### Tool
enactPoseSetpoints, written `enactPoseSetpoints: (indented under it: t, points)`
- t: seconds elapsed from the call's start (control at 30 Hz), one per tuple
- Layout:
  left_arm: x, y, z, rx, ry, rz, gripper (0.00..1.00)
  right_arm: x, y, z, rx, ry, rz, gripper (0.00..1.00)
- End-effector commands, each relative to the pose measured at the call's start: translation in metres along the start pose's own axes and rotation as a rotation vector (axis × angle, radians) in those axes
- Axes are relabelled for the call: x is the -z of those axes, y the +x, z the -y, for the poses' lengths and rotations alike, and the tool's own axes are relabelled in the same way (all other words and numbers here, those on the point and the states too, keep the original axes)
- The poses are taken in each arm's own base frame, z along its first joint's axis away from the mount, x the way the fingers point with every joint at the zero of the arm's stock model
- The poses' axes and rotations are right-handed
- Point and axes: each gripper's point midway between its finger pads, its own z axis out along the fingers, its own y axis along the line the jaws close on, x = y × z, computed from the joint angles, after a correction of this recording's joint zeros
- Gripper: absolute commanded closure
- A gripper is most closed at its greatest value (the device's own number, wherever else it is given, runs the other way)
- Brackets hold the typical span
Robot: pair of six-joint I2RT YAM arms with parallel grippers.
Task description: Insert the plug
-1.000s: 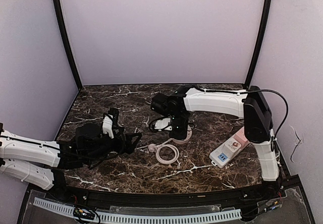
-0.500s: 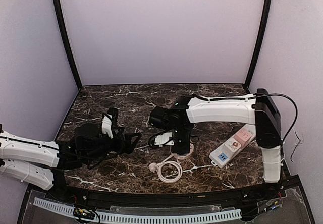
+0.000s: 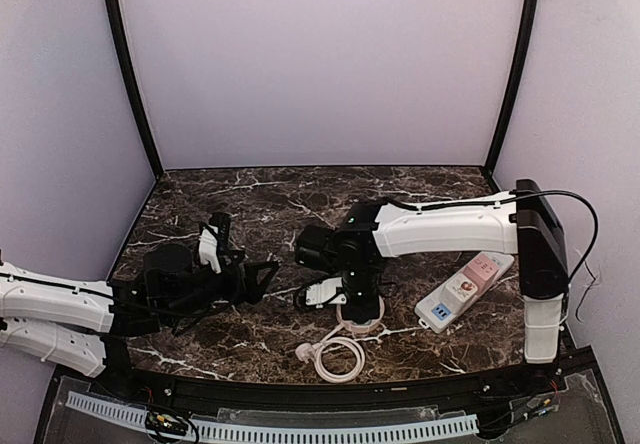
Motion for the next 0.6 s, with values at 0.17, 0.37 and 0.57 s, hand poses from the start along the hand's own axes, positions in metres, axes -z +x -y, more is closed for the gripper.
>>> enactPoseSetpoints:
  t: [0.17, 0.37, 0.57]
  points:
    - [0.004, 0.005, -0.005, -0.004, -0.013, -0.006, 0.02, -0.011, -0.013, 0.003, -0.004, 0.027, 0.002, 0.69]
    - [0.004, 0.004, -0.006, -0.003, -0.016, -0.002, 0.02, -0.002, -0.011, 0.015, -0.019, 0.105, 0.010, 0.12]
    - [0.005, 0.005, -0.007, -0.005, -0.023, -0.002, 0.02, 0.022, -0.016, 0.020, -0.022, 0.158, 0.065, 0.01]
